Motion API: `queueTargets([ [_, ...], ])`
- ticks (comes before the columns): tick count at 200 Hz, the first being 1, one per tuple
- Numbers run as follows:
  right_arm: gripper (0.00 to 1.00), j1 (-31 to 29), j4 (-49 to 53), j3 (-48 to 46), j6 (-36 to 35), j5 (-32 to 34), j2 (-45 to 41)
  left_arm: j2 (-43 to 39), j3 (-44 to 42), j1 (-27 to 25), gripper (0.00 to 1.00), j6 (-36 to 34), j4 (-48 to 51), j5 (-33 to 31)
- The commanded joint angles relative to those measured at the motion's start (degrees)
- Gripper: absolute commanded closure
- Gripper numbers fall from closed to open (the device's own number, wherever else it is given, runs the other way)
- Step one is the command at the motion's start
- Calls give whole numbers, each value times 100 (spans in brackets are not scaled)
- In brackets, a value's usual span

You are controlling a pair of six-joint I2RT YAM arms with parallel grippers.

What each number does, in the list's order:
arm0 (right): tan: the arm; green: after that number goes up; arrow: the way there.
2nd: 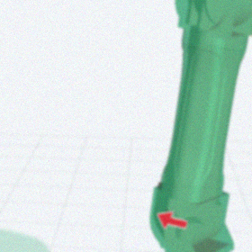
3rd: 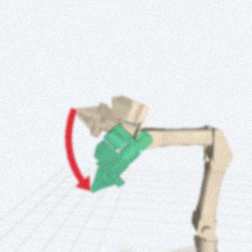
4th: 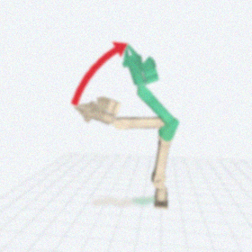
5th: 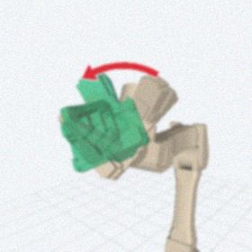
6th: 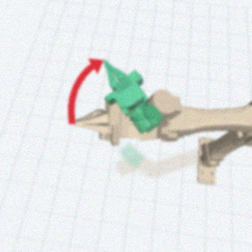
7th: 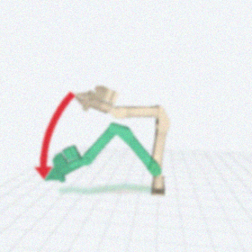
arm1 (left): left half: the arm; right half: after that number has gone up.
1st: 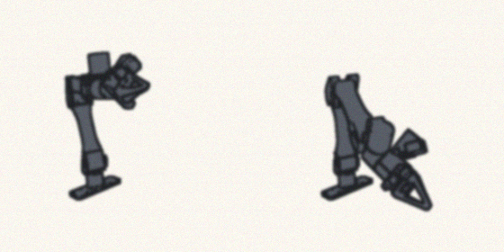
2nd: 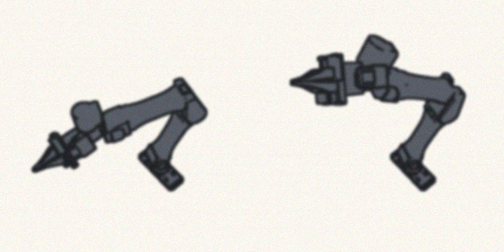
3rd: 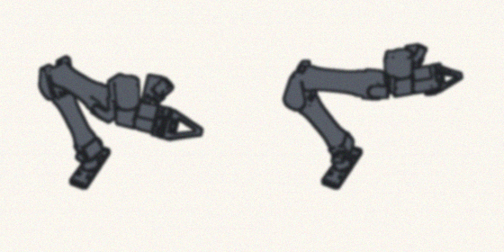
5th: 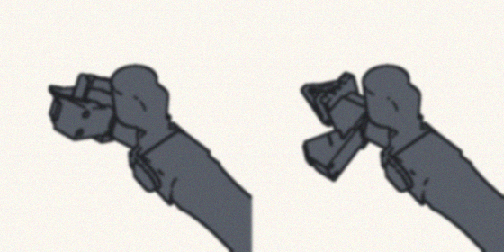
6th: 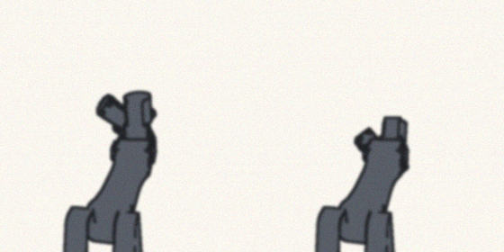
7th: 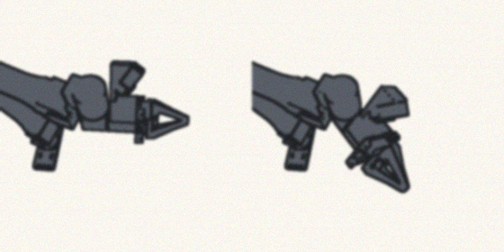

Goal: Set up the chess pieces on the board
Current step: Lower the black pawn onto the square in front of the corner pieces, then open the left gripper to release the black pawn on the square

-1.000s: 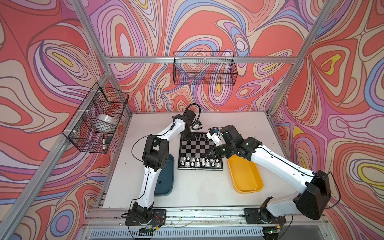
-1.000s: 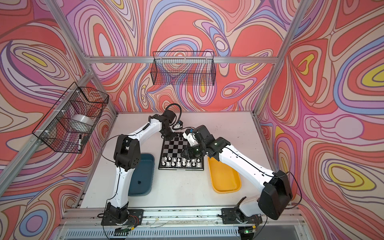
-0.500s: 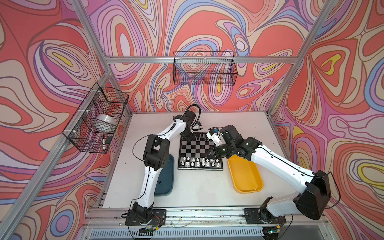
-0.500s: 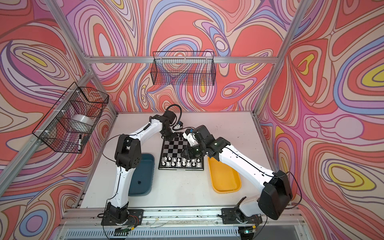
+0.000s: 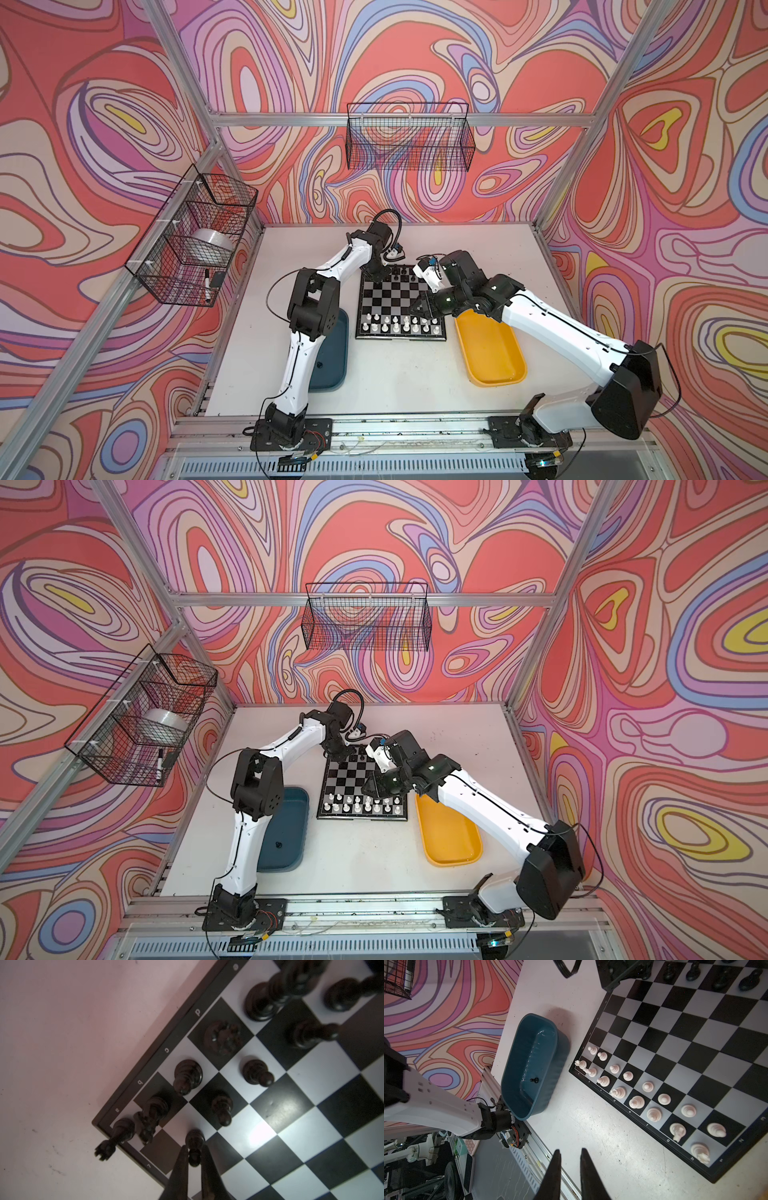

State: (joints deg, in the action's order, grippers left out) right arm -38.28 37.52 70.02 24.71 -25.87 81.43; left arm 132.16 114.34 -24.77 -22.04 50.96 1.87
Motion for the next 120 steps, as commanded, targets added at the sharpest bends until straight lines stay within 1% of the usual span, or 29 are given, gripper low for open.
queueTargets([
  [1, 82, -4, -17, -49, -19, 63, 6, 126, 151, -36, 84, 25, 16, -13],
  [120, 82, -4, -53, -102, -14, 69, -18, 75, 141, -32, 78, 64, 46, 24],
])
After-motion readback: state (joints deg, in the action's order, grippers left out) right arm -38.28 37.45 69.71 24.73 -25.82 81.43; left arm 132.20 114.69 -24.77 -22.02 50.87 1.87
